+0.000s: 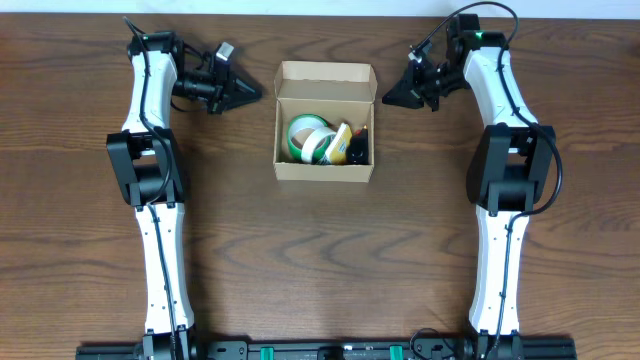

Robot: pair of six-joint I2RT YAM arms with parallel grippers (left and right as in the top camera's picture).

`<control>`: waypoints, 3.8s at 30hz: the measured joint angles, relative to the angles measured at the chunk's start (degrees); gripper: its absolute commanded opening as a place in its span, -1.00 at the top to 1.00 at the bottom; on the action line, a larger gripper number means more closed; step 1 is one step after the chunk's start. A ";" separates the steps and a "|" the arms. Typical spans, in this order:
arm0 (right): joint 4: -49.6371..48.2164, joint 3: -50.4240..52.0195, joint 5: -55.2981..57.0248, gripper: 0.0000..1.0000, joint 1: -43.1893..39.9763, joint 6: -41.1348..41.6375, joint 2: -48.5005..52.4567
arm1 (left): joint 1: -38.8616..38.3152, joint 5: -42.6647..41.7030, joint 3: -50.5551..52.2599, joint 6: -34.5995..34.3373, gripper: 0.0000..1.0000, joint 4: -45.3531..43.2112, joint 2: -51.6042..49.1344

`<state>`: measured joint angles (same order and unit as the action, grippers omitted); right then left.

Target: Pack container

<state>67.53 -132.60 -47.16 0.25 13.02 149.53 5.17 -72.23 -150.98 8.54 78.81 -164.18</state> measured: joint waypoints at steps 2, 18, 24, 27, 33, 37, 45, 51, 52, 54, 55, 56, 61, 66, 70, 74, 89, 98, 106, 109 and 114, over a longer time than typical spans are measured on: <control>-0.55 0.00 0.02 0.97 0.00 0.00 0.00 | -0.22 -0.26 0.00 -2.54 0.77 -2.25 0.00; -3.56 0.00 -0.15 0.98 0.04 1.79 0.94 | -3.30 1.09 0.00 -13.14 0.78 -7.72 0.00; -4.85 0.02 -3.98 0.97 0.39 2.10 6.21 | -3.02 2.45 0.00 -13.49 0.77 -7.26 0.00; -5.90 0.02 -8.70 0.97 0.81 2.14 7.61 | -2.97 2.84 0.00 -13.53 0.76 -7.28 0.00; -9.64 0.02 -11.98 0.97 1.75 3.19 8.31 | -2.97 3.37 0.00 -14.53 0.76 -7.26 0.00; -13.22 0.09 -14.64 0.97 1.92 4.63 8.59 | -2.97 3.39 0.00 -14.84 0.76 -7.10 0.00; -17.94 0.11 -19.47 0.97 1.92 6.80 8.61 | -2.97 1.68 0.00 -16.28 0.77 -7.30 -1.53; -20.20 0.11 -22.05 0.97 1.92 7.26 8.66 | -2.97 0.17 0.00 -18.14 0.78 -11.74 -2.51; -20.52 0.11 -22.58 0.97 1.92 7.34 8.68 | -2.97 -0.42 0.00 -18.97 0.79 -13.09 -2.51; -20.83 0.11 -23.26 0.97 1.92 7.39 8.68 | -2.99 -1.55 0.00 -20.04 0.83 -15.32 -2.51; -20.90 0.11 -23.65 0.98 1.92 7.39 8.68 | -2.99 -2.23 0.00 -20.48 0.85 -16.48 -2.51; -20.90 0.11 -23.85 0.98 1.92 7.39 8.68 | -2.99 -2.75 0.00 -20.79 0.86 -17.35 -2.51; -20.96 0.11 -24.98 0.97 1.92 7.39 8.68 | -3.10 -4.72 0.00 -21.70 0.88 -21.92 -2.51; -21.70 0.07 -25.49 0.97 1.92 7.39 8.68 | -3.26 -7.32 0.00 -22.67 0.88 -24.90 -2.51; -21.09 -1.01 -25.11 0.98 1.92 7.37 8.66 | -3.45 -7.98 -0.15 -23.32 0.88 -24.90 -2.49; -20.33 -1.73 -23.30 0.97 1.99 7.37 7.56 | -3.80 -7.96 -1.11 -23.56 0.88 -24.70 -2.01; -9.35 -2.45 -12.96 0.97 3.61 2.21 -4.04 | -5.73 -2.21 -2.12 -19.39 0.88 -11.26 10.12; 0.07 -2.45 -2.86 0.97 5.90 -4.83 -10.69 | -5.73 10.19 -2.14 -7.72 0.88 7.89 18.56; 5.84 -2.49 6.10 0.98 10.27 -7.78 -17.05 | -5.95 18.23 -2.60 -2.01 0.88 13.53 22.18; 9.01 -2.67 9.20 0.97 12.04 -8.63 -18.18 | -6.56 20.28 -2.58 -1.20 0.88 13.53 22.18; 14.19 -2.69 14.82 0.97 14.64 -9.60 -18.38 | -9.57 26.16 -2.58 -1.03 0.88 13.55 22.18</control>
<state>81.71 -135.28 -32.34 14.90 3.42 131.15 -4.40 -46.06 -153.56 7.51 92.36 -141.99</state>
